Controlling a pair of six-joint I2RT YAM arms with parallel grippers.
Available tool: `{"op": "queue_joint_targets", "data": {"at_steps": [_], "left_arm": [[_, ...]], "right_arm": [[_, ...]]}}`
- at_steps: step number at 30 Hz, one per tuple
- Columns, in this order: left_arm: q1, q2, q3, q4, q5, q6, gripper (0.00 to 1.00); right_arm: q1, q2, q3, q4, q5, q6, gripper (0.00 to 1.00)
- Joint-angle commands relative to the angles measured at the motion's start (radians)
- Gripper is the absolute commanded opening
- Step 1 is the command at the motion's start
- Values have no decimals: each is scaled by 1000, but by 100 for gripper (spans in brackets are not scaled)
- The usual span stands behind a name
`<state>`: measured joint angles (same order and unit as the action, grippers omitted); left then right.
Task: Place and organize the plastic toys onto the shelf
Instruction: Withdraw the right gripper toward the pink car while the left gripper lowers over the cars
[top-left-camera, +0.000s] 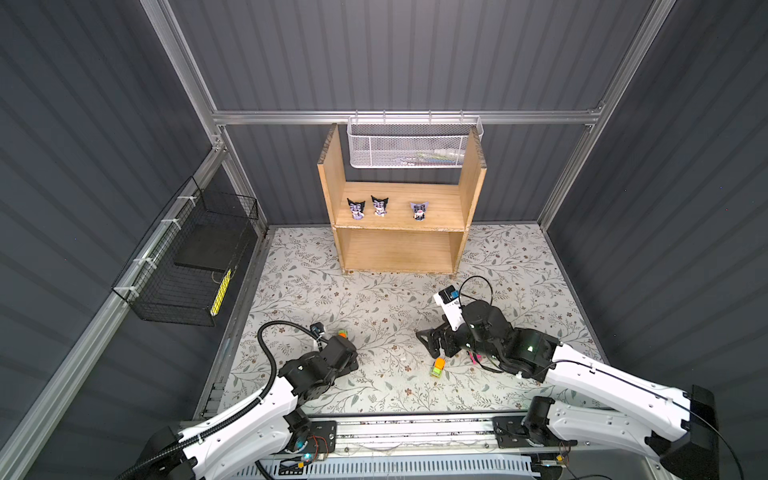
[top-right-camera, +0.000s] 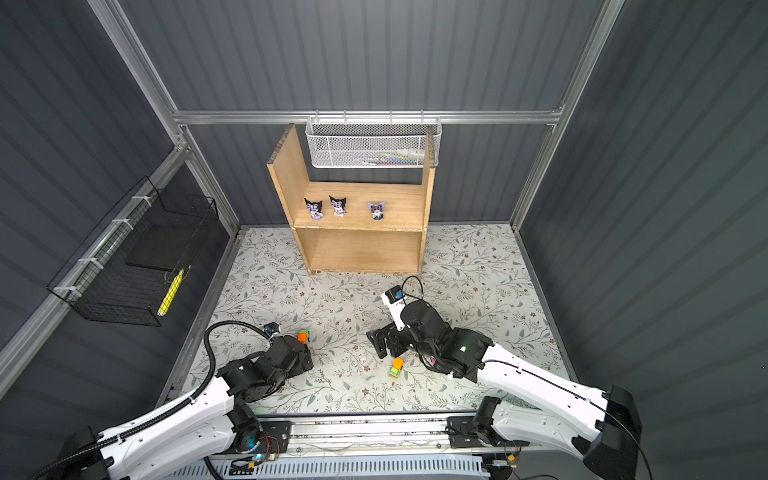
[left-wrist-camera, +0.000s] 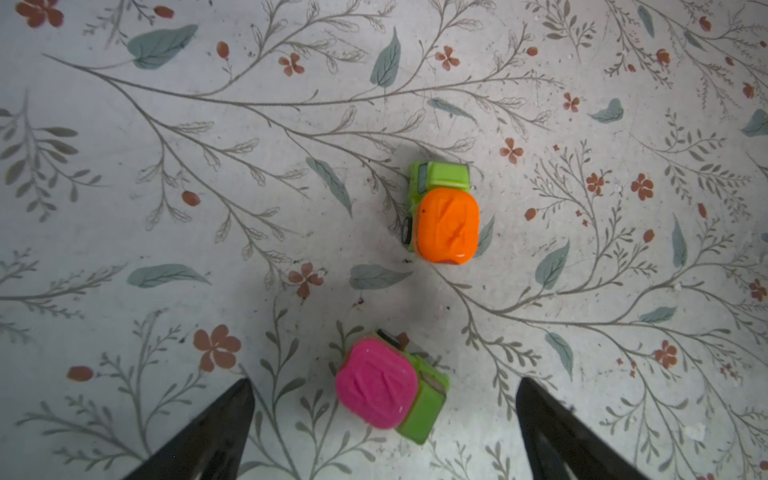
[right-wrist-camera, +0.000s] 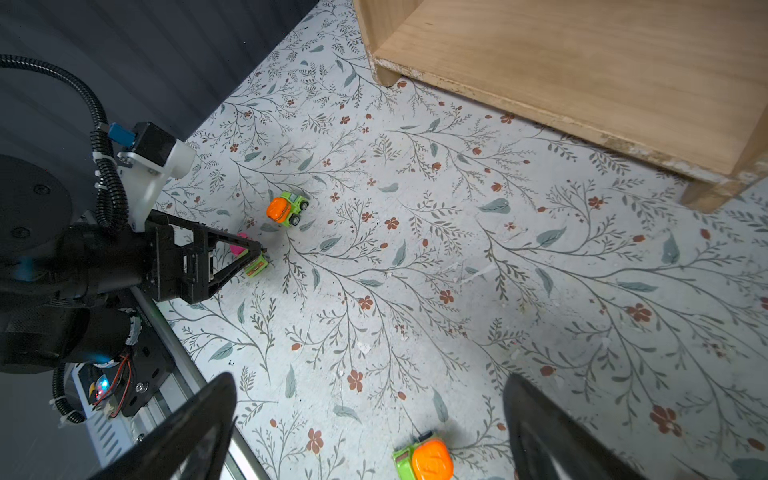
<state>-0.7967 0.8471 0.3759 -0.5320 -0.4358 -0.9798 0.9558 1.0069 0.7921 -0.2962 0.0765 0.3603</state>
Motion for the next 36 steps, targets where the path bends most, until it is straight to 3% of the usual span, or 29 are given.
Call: {"op": "queue_joint_targets", "data": {"at_steps": [1, 6, 17, 27, 31, 36], "left_arm": [[5, 51, -16, 66, 36, -45, 97], [3, 151, -9, 179, 91, -47, 93], [-11, 298, 56, 263, 96, 9, 86], [-156, 460, 213, 280, 50, 77, 86], [-176, 432, 258, 173, -20, 84, 88], [-179, 275, 184, 124, -39, 70, 89]], "right_arm": [[3, -11, -6, 43, 19, 2, 99], [3, -17, -16, 42, 25, -5, 99], [1, -72, -68, 43, 57, 0, 99], [0, -113, -87, 16, 80, 5, 99], [-2, -132, -99, 11, 88, 9, 99], [-2, -152, -104, -5, 96, 8, 99]]}}
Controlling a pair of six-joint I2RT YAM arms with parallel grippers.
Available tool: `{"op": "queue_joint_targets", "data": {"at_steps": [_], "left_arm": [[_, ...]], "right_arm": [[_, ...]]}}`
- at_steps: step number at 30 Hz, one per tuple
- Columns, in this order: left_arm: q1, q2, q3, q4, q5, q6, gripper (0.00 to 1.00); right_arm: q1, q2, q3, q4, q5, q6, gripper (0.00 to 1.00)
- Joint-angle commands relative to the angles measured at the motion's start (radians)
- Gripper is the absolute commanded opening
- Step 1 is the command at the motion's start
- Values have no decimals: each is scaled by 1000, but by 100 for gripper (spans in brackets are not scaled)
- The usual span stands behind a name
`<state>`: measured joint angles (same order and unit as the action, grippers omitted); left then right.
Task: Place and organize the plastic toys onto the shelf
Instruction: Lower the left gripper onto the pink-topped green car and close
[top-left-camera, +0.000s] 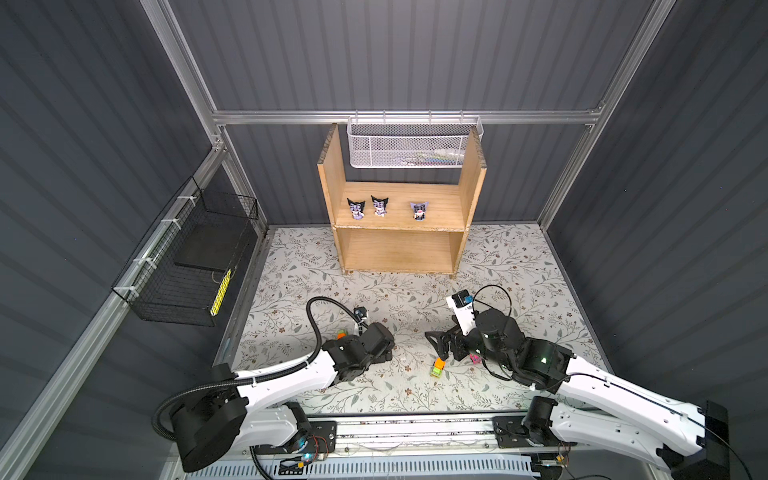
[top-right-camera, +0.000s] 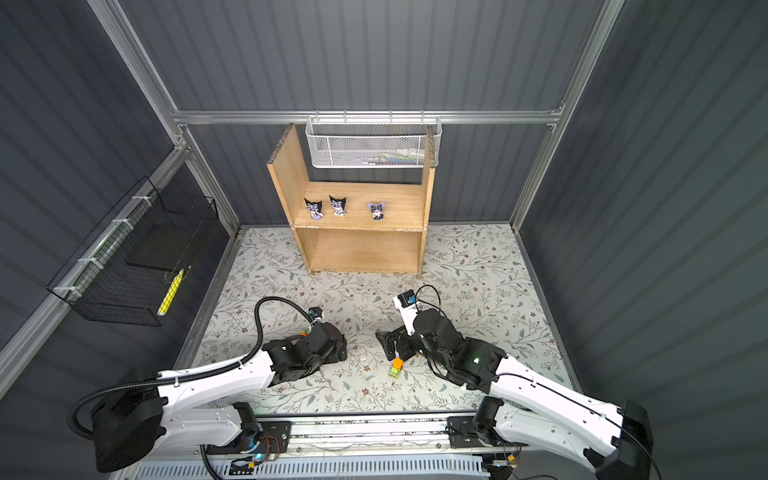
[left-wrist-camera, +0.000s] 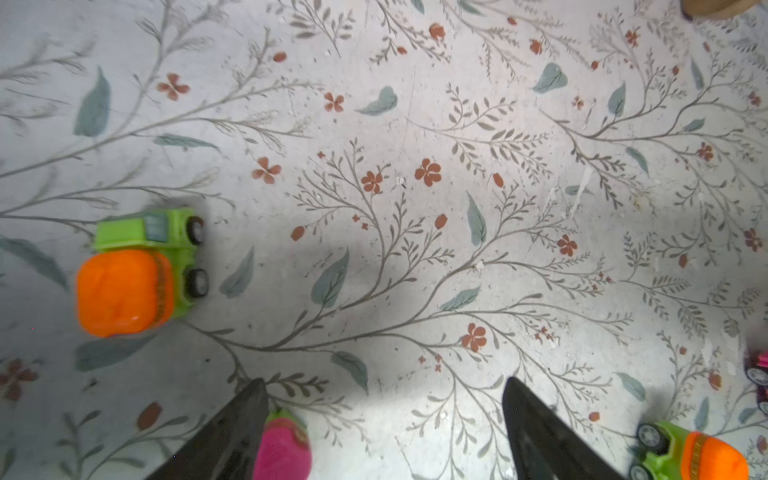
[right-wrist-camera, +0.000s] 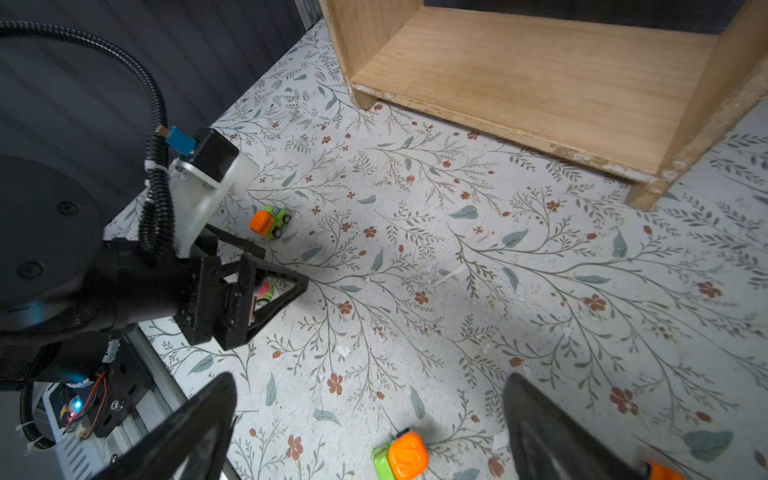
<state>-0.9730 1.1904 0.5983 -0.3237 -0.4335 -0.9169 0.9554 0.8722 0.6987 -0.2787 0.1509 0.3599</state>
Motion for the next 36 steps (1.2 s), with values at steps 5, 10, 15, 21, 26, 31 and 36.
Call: {"op": "queue_joint_targets", "data": {"at_steps": [5, 10, 15, 21, 26, 31, 36], "left_arm": [[-9, -182, -151, -85, -21, 16, 89], [-13, -241, -235, -21, -2, 57, 88], [-17, -240, -268, 27, -6, 87, 86], [-25, -202, -303, 120, 14, 117, 77], [-43, -185, -328, 216, 59, 150, 70], [-98, -173, -299, 199, 37, 137, 69], [-150, -177, -281, 134, -19, 100, 71]], "right_arm": [[-3, -28, -5, -37, 4, 16, 99], [-3, -52, -9, -31, -95, 28, 99], [2, -90, -29, -21, -202, 53, 99], [2, -144, -45, -33, -220, 73, 99], [2, -130, -21, -51, -216, 72, 99], [2, -114, -11, -44, -213, 73, 99], [2, -95, -10, -41, -208, 75, 99]]}}
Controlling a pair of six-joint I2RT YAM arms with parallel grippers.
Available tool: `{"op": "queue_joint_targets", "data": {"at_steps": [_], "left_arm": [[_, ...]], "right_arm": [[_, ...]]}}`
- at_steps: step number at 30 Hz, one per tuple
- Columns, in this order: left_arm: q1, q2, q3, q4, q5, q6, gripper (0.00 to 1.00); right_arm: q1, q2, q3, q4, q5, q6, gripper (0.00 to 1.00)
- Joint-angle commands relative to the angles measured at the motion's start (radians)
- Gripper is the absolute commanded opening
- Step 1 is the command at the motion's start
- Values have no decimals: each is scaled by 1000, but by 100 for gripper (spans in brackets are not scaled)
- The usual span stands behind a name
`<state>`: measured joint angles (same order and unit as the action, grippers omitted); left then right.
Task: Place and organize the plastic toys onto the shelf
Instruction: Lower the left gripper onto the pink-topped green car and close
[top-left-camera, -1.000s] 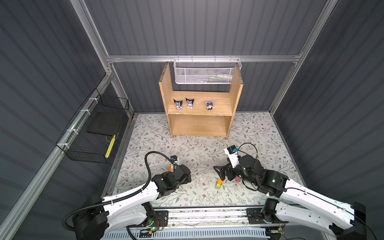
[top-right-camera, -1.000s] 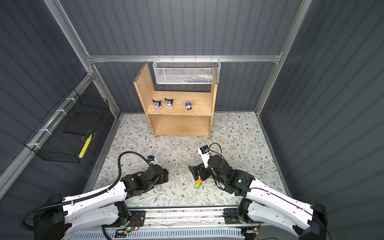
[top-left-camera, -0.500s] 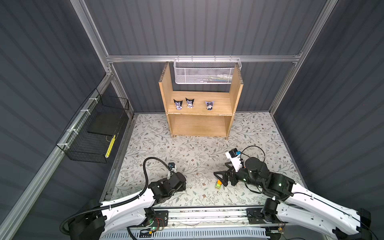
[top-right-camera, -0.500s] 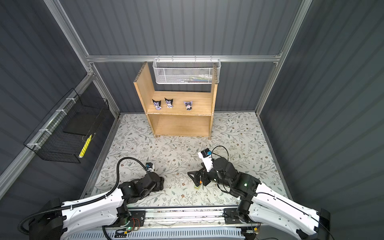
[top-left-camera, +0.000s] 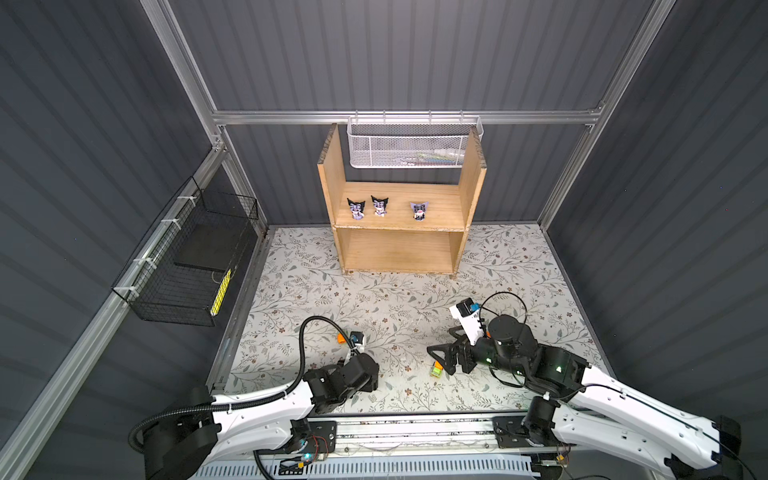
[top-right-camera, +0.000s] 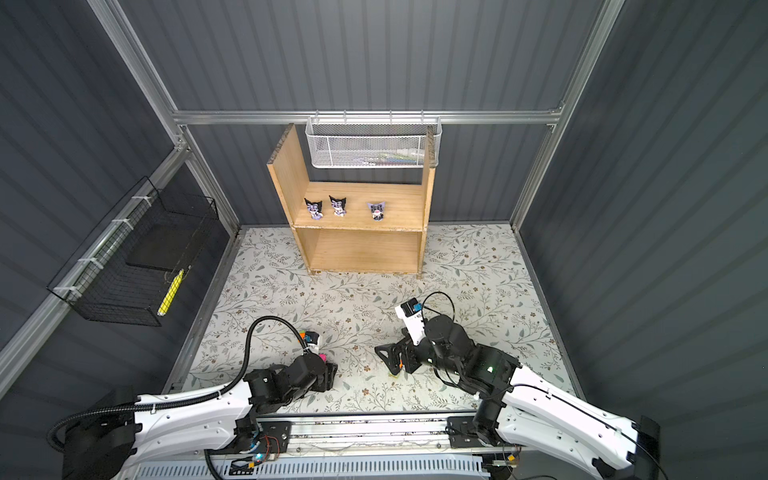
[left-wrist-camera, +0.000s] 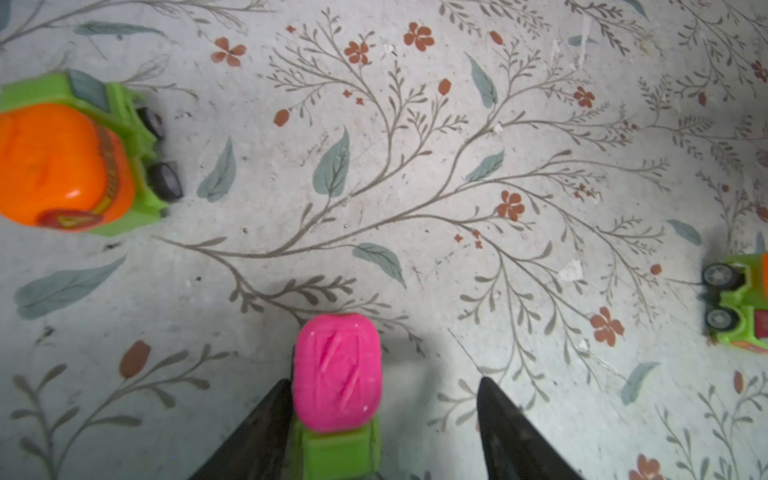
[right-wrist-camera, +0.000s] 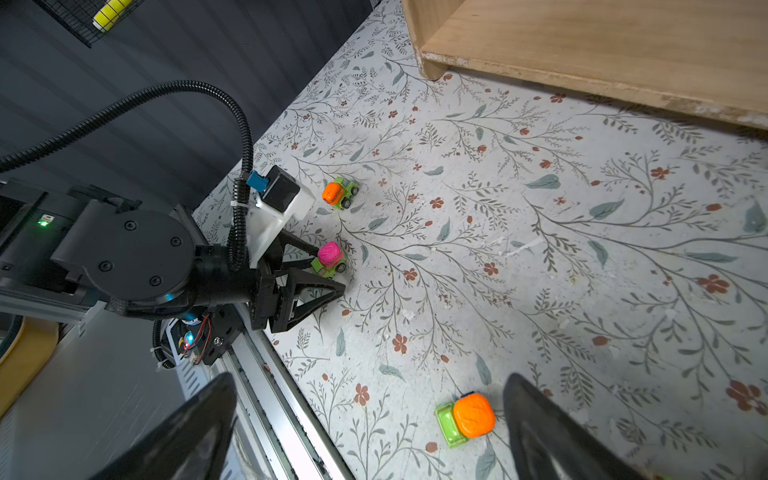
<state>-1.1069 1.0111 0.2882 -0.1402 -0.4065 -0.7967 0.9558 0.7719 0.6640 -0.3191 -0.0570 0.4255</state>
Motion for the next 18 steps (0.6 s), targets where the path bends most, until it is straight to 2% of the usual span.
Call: {"op": "queue_joint_targets", "data": {"at_steps": [1, 6, 10, 13, 18], "left_arm": [[-16, 0, 28, -64, -58, -27, 72], [-18, -46, -11, -111, -114, -106, 73], [-23, -51, -47, -71, -155, -143, 72], [-48, 4, -45, -33, -200, -158, 67], [-141, 153, 12, 1, -306, -175, 59]], "right_arm": [[1, 7, 24, 1, 0, 10, 99], [2, 6, 23, 1, 7, 12, 99], [3, 1, 18, 1, 24, 14, 99], [4, 0, 5, 1, 49, 16, 99], [6, -6, -10, -5, 63, 21, 99]]}}
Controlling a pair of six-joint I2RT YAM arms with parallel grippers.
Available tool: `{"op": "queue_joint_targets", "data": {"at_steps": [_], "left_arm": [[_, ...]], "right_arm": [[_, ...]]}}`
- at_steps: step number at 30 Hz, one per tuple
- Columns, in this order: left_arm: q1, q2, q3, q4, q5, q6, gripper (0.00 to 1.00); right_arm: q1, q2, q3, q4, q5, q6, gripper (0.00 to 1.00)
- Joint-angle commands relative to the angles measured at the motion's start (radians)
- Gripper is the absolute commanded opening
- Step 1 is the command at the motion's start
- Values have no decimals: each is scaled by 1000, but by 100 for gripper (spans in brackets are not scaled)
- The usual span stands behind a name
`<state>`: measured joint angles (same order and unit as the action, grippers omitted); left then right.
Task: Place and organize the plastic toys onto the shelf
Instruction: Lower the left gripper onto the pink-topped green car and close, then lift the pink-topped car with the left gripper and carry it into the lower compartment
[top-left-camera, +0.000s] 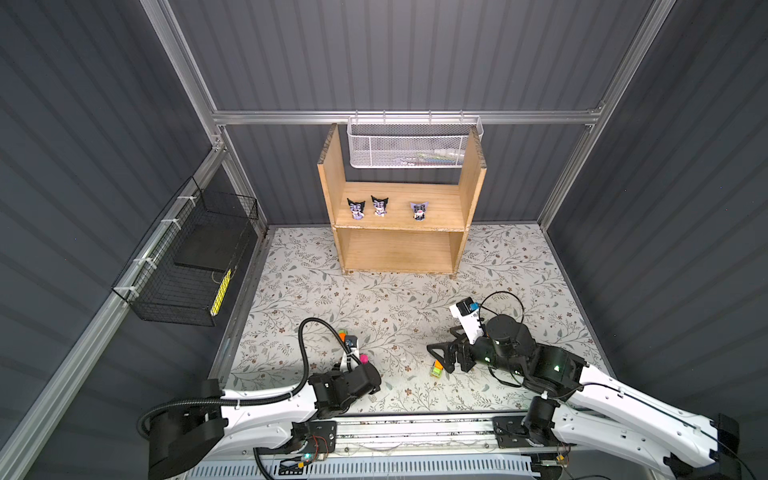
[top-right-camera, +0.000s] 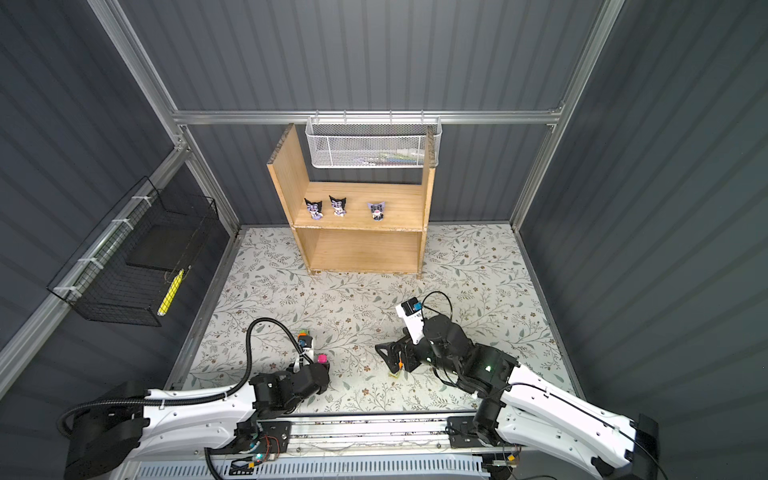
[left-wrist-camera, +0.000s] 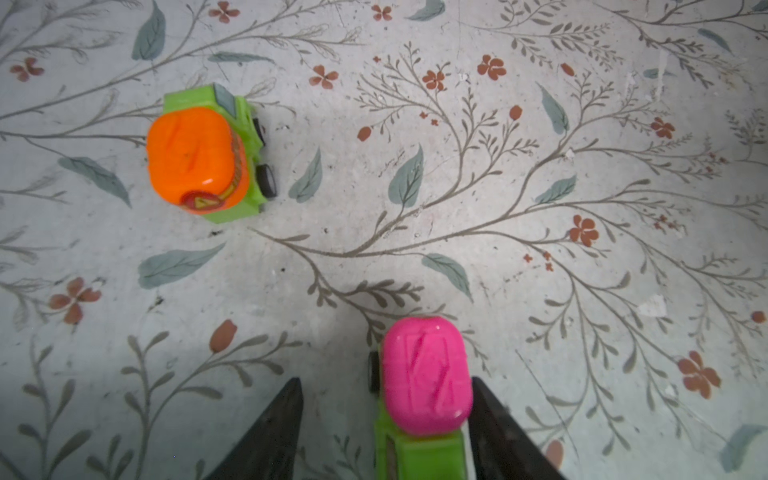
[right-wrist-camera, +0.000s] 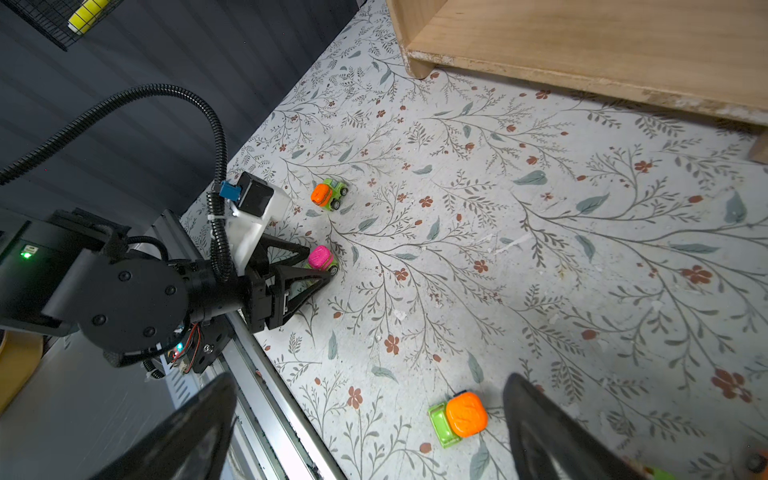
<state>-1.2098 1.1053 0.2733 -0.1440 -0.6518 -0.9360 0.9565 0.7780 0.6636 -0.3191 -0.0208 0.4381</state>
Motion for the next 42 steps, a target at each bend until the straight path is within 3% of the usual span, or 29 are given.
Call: {"op": "queue_joint_targets", "data": {"at_steps": [1, 10, 15, 20, 25, 34, 42], "left_arm": [[-50, 82, 38, 8, -71, -36, 58], [-84, 147, 59, 21, -100, -54, 43], [-86, 120, 79, -34, -110, -59, 21], [-85, 71, 160, -184, -137, -48, 17], [-77, 1, 222, -256, -182, 7, 20], [218, -39, 368, -163, -52, 375, 19], [523, 169, 564, 11, 215, 617, 20]], "right_arm": [[5, -15, -12, -5, 29, 8, 99], [5, -12, -8, -12, 48, -4, 99], [4, 4, -7, -1, 43, -5, 99], [4, 10, -3, 10, 35, -7, 99], [4, 7, 2, 16, 23, -12, 99], [2, -12, 27, 8, 19, -22, 99], [4, -23, 21, 11, 26, -22, 99]]}}
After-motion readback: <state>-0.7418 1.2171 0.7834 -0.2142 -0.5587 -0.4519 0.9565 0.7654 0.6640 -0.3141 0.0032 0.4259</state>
